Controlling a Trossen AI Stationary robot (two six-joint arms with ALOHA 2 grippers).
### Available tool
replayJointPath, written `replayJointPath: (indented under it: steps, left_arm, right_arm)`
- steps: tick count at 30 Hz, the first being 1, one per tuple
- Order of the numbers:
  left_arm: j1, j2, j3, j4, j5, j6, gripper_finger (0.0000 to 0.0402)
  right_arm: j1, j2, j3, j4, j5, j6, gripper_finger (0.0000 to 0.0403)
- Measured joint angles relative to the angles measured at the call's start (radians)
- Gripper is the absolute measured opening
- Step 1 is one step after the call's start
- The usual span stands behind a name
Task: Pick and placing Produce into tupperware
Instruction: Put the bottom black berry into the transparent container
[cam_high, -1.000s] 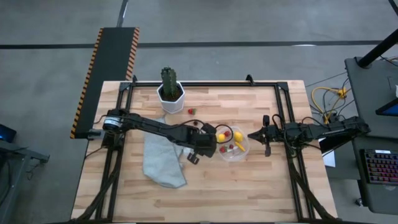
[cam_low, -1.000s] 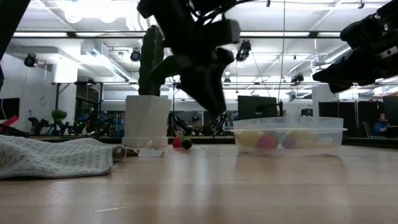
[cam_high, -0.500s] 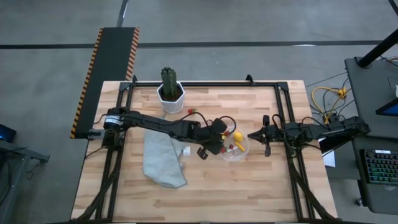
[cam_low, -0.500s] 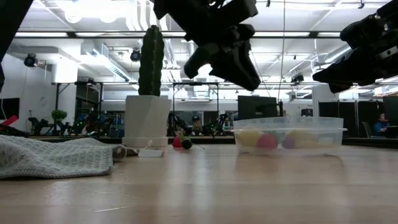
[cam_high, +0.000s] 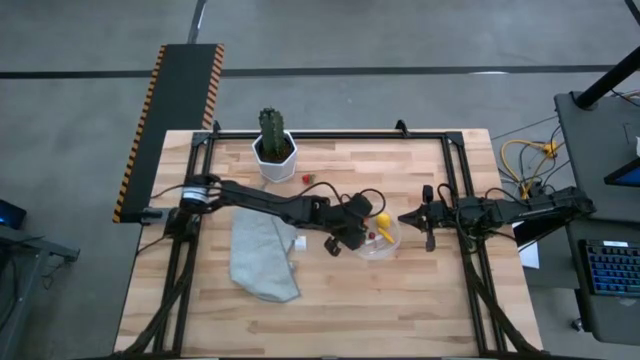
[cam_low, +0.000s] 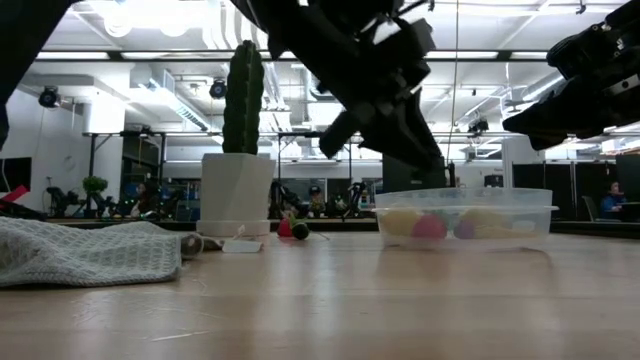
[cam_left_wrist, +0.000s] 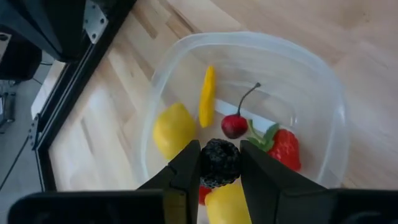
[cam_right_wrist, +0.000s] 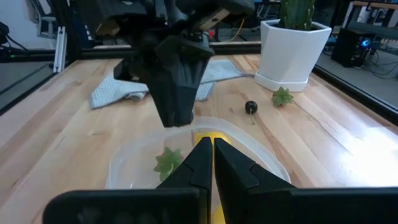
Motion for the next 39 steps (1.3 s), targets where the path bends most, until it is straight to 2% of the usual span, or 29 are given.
replayJointPath:
  steps: [13,20,39]
  left_arm:
    - [0.009,0.109,0.065,0.017,0.025,0.007,0.0069]
    - [0.009,0.111,0.078,0.018,0.024,0.002,0.0088]
    - [0.009,0.111,0.069,0.044,0.02,-0.05,0.0098]
  right_arm:
    - [0.0,0.004,0.0,0.0,0.0,0.0,0.0009]
    - [0.0,0.003,0.0,0.0,0.0,0.0,0.0009]
    - [0.0,0.003,0.0,-0.001,0.0,0.0,0.0009]
